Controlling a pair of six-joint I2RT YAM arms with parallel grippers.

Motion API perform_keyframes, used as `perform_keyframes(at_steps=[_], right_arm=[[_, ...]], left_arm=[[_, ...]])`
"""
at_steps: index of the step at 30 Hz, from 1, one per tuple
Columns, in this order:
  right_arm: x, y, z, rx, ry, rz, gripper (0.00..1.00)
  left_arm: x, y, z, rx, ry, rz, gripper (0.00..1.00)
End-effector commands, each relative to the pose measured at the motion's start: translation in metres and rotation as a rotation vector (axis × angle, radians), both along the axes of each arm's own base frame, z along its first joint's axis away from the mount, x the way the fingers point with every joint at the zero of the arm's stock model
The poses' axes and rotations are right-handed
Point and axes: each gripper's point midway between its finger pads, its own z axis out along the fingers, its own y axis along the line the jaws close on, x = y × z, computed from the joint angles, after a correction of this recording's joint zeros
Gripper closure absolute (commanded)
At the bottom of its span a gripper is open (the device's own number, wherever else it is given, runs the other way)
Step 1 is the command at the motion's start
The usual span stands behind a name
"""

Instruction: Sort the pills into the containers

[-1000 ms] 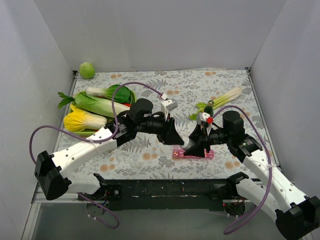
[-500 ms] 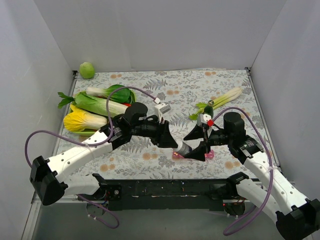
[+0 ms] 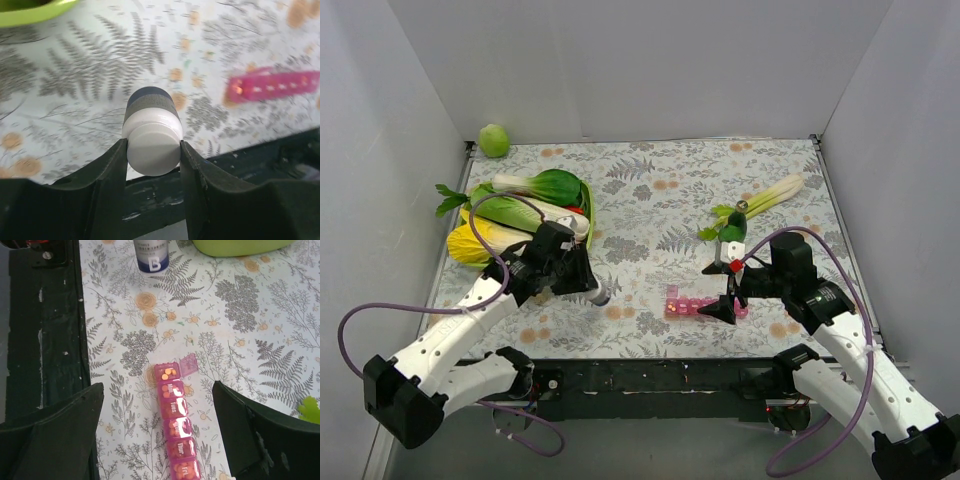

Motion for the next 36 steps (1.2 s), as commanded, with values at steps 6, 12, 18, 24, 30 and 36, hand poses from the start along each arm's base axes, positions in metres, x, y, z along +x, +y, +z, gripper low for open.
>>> perform_keyframes(at_steps=[6, 12, 18, 24, 30, 36], right_arm=[[0.016, -0.010, 0.000, -0.055, -0.082, -0.062, 0.03], [0.017, -0.012, 0.003, -0.079, -0.120, -0.044, 0.03], [-0.003, -0.017, -0.017, -0.172, -0.164, 0.151, 0.02], [-0.016, -0.028, -0.059, -0.288, -0.306, 0.371, 0.03], [-0.005, -0.037, -0.104, -0.406, -0.226, 0.307, 0.05], [0.032, -0.052, -0.136, -0.532, -0.228, 0.105, 0.07]], left_arm=[[0.029, 0.083, -0.035, 0.247, 0.111, 0.407, 1.00], [0.052, 0.091, -0.044, 0.304, 0.083, 0.485, 0.83], [0.055, 0.082, -0.030, 0.234, 0.045, 0.471, 0.30], [0.051, 0.064, -0.007, 0.128, 0.040, 0.410, 0.20], [0.035, 0.017, 0.045, -0.091, -0.057, 0.086, 0.17], [0.016, -0.047, 0.079, -0.413, -0.142, -0.292, 0.30]])
